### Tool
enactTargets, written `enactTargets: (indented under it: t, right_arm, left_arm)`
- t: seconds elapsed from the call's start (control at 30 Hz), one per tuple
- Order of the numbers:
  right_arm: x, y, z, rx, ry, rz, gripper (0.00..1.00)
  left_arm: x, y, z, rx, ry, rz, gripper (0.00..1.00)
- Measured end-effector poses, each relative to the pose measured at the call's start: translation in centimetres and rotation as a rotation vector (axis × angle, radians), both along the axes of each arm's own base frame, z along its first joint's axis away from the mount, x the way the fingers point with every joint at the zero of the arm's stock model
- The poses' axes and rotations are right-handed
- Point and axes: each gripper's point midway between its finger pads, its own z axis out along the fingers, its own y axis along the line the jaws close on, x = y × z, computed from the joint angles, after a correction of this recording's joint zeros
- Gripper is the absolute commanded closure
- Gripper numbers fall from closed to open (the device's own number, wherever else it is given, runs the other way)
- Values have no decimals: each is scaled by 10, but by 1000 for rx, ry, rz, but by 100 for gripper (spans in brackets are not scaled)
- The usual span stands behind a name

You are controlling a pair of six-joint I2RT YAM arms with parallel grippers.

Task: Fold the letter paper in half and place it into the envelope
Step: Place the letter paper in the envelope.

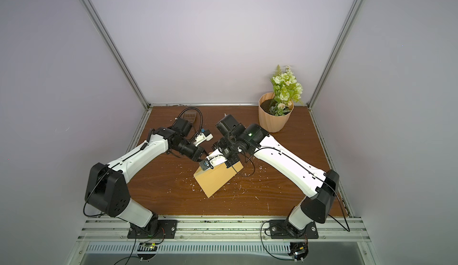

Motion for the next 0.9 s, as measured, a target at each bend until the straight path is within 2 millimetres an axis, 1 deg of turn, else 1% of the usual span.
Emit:
enactTargets:
  t: [0.2,0.6,0.8,0.9]
  right_arm:
    - [9,-1,-13,-41,-14,-23,100]
    - [19,2,-28,-64,-45,-46,100]
    - [19,1,-57,-110,-61,-63,100]
    - [22,1,-65,-125,-80,-76,100]
  left_arm:
    - [-7,-4,-3,20,2,-20,100]
    - [-6,-3,-6,39,-5,-18,100]
    - [-7,-4,-6,41,-6,-21,100]
    - [-8,-5,-6,41,-6,-26,100]
